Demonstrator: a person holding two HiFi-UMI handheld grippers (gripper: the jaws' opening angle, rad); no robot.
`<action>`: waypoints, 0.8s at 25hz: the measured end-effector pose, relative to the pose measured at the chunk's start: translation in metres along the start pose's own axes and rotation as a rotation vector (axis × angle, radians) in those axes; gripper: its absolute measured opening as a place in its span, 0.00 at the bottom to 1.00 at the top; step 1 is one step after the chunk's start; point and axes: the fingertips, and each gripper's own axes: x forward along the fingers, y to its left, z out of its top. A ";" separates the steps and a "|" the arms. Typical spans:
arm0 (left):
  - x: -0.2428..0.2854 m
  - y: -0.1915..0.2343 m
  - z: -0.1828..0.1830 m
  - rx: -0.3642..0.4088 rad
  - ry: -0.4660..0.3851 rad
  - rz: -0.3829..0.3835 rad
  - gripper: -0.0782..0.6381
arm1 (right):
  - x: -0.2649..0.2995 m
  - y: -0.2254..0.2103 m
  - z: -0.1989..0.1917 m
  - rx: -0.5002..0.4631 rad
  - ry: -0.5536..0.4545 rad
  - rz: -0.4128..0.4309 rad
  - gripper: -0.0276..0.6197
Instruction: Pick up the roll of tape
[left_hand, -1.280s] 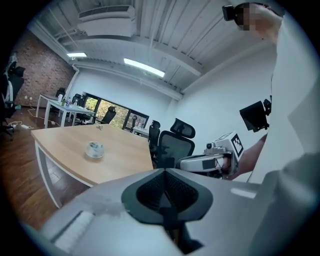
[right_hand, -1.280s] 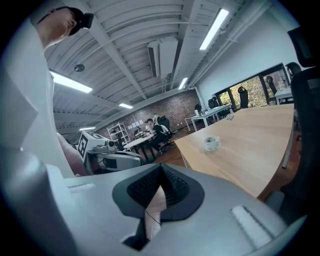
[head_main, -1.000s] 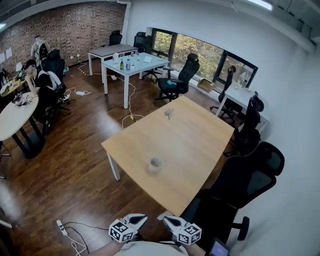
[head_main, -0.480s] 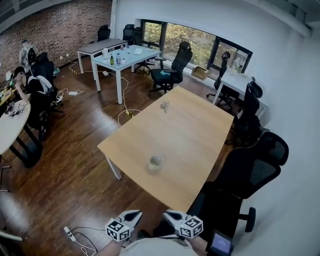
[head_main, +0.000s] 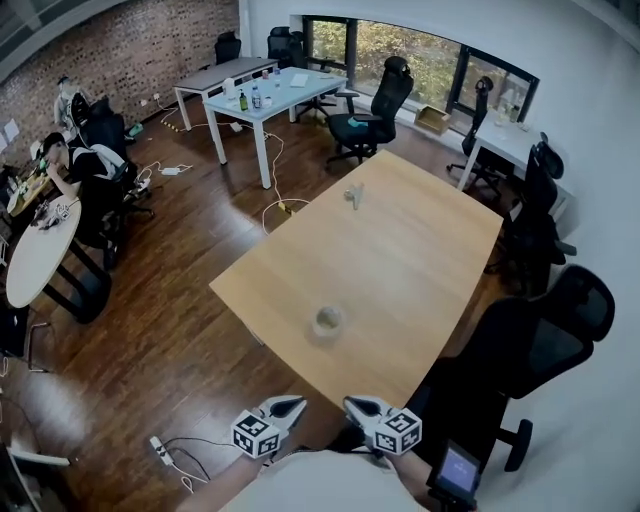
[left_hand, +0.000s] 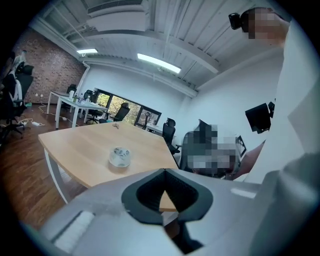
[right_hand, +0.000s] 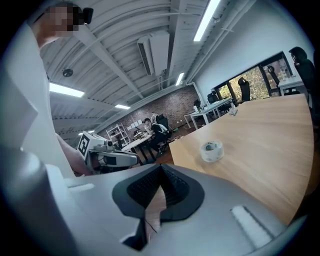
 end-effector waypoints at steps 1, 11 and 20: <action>0.005 0.001 0.004 0.012 0.012 0.000 0.12 | 0.002 -0.004 0.004 0.001 -0.005 0.009 0.05; 0.054 0.024 0.026 0.061 0.165 0.114 0.12 | -0.008 -0.056 0.038 0.042 -0.051 0.015 0.05; 0.087 0.029 0.043 0.059 0.197 0.081 0.12 | -0.003 -0.092 0.059 0.016 -0.040 0.011 0.05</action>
